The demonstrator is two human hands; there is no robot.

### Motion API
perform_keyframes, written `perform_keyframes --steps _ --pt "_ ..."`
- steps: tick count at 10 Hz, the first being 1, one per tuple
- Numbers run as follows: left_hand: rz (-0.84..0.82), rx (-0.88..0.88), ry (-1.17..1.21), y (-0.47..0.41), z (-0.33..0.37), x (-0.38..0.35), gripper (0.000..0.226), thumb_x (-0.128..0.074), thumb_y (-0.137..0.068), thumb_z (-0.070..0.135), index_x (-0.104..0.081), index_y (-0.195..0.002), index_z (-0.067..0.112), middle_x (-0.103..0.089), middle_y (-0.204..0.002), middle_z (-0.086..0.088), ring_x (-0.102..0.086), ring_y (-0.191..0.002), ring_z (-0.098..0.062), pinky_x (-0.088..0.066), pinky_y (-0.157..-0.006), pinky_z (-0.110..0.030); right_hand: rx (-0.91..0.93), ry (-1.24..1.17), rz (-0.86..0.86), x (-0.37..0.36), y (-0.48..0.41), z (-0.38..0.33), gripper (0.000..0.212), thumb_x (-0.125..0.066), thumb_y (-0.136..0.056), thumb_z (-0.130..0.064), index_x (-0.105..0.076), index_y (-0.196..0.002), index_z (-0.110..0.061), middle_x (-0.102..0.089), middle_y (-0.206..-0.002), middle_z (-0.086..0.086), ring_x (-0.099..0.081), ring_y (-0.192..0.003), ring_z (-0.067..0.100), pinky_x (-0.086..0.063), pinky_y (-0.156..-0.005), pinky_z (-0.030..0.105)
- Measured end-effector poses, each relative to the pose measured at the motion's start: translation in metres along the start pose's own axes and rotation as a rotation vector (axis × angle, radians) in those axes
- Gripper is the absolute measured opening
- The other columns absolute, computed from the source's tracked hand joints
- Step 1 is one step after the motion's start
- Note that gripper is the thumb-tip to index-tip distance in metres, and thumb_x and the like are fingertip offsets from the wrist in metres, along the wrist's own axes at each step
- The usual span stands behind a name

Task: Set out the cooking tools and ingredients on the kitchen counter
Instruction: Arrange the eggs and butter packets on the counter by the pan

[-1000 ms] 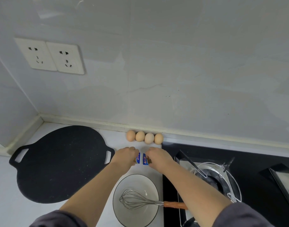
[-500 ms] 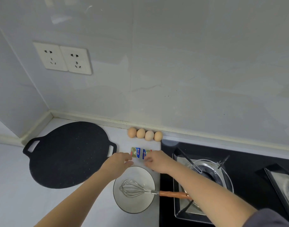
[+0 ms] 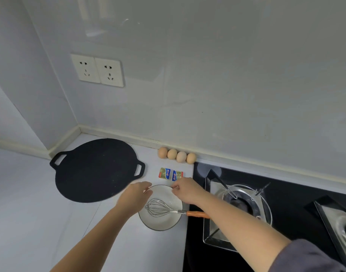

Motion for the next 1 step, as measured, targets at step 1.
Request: perform_keyframes --steps 1 --pt "0.127 -0.059 0.006 0.0225 0.0104 0.0106 0.041 -0.051 -0.096 0.030 -0.050 -0.136 0.022 -0.052 -0.136 0.005 -0.049 -0.123 -0.014 -0.038 -0.099 -0.025 0.029 0.049 0.109 0.0075 0.0167 -0.0046 0.041 -0.047 -0.096 -0.029 -0.052 -0.136 -0.022 -0.054 -0.138 0.003 -0.052 -0.123 0.021 -0.044 -0.101 0.033"
Point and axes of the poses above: each hand's wrist, its own y-axis away from the middle knuckle, its own x-axis out of the back of the hand, z = x × y, the point moved 8 cm from there along -y, towards the middle knuckle
